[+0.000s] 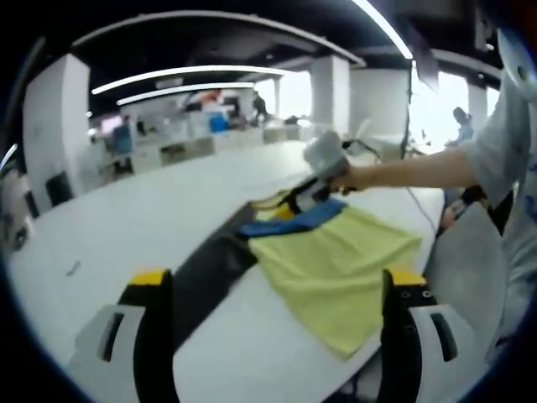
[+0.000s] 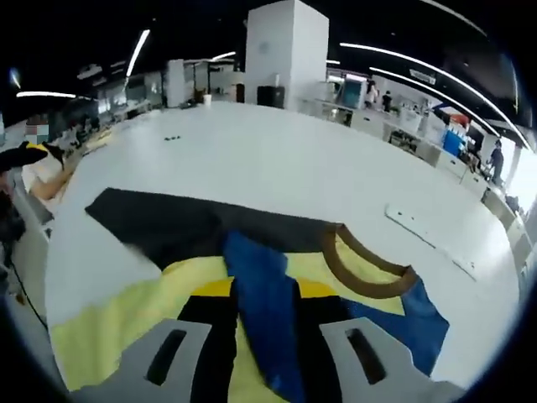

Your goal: Fold the garment on the visible template until the final outline fits inside the template.

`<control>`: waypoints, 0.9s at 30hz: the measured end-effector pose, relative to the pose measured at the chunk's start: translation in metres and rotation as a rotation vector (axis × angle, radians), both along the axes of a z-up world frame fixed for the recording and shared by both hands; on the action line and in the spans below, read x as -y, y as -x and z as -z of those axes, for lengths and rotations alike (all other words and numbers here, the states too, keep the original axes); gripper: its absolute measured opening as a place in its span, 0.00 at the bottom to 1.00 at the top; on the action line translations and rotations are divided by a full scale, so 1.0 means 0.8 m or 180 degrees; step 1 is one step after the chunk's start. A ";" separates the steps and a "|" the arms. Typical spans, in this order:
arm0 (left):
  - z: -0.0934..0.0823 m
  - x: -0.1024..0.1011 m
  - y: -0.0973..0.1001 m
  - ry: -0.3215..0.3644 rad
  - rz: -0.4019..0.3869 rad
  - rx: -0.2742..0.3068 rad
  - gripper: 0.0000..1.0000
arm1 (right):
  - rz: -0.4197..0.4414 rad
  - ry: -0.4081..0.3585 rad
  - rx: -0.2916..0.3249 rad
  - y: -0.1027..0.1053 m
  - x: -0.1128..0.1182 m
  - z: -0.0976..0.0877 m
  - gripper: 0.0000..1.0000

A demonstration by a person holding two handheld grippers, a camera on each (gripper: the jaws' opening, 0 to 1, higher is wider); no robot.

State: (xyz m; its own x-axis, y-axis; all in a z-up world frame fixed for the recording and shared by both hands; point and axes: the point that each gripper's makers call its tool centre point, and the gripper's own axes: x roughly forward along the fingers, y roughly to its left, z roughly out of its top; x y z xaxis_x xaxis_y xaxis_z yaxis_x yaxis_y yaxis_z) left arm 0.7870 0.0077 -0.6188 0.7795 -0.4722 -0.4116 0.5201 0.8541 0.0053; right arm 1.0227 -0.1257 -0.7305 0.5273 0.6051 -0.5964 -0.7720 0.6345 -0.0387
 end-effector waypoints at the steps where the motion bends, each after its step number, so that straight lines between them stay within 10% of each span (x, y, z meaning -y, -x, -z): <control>1: 0.000 -0.001 -0.001 -0.0007 -0.0001 0.0001 1.00 | 0.0028 -0.0028 -0.0034 0.001 0.000 0.001 0.24; 27: 0.003 -0.015 -0.008 -0.0015 -0.0048 -0.0045 1.00 | 0.0061 -0.0085 -0.0411 0.001 -0.019 0.049 0.03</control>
State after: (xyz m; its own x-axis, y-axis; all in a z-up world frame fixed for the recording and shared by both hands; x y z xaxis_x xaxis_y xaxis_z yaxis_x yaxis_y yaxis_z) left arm 0.7935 0.0195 -0.6209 0.7806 -0.4584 -0.4250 0.5072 0.8618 0.0021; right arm 1.0218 -0.1108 -0.7696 0.4586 0.6123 -0.6441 -0.7572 0.6486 0.0773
